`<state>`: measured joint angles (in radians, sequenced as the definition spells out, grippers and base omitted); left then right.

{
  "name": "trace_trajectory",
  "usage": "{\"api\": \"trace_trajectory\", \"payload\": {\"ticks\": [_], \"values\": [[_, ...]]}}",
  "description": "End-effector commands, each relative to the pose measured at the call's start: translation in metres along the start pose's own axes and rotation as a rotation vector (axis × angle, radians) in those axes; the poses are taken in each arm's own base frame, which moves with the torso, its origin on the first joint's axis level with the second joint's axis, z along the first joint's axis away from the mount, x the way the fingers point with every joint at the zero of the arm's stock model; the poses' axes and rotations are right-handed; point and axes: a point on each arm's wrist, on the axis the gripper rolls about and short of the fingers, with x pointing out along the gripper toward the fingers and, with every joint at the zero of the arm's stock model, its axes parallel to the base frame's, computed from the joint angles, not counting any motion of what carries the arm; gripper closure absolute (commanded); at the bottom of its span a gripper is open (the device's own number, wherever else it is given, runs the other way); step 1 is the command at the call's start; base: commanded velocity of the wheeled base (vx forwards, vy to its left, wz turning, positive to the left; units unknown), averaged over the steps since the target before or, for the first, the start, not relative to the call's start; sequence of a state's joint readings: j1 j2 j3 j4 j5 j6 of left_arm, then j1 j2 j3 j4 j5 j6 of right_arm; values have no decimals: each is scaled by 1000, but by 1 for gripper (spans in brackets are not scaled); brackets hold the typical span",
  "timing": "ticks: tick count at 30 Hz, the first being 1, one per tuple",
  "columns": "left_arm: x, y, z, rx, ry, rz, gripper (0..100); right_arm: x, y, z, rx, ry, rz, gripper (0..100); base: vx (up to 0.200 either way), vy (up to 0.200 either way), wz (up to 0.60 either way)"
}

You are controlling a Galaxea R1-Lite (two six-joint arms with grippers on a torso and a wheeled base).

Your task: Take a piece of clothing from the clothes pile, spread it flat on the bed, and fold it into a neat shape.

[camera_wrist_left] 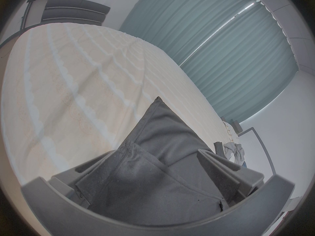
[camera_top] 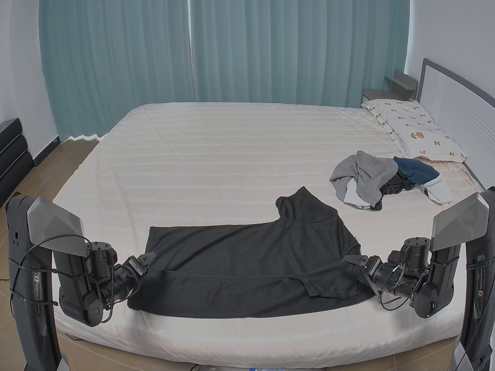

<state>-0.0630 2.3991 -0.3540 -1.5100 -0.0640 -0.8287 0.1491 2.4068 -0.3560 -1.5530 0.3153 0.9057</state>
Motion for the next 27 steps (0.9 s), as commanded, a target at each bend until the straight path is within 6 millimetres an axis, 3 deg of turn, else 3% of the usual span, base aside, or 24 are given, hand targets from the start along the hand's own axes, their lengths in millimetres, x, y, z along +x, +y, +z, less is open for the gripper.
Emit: {"api": "trace_trajectory", "payload": {"ticks": [1,6,12,18,20,21,22,27], "values": [[3,-3,5,-2,-24,-11,0,0,2,7,3,-30,21,0,0,0,0],[5,-12,20,-5,-88,-48,0,3,-1,25,53,-92,37,0,0,0,0],[9,-27,35,2,-121,-72,0,4,-2,23,57,-89,35,0,0,0,0],[31,-53,67,5,-152,-45,0,5,-3,22,57,-84,30,0,0,0,0],[45,-64,78,23,-157,-48,0,5,-3,21,55,-81,29,0,0,0,0],[46,-64,79,24,-158,-49,0,4,-3,21,56,-83,29,0,0,0,0],[61,-65,77,55,-128,-25,0,5,-2,19,52,-76,29,0,0,0,0],[101,-63,76,123,-86,12,0,8,-2,14,48,-65,22,0,0,0,0]]}}
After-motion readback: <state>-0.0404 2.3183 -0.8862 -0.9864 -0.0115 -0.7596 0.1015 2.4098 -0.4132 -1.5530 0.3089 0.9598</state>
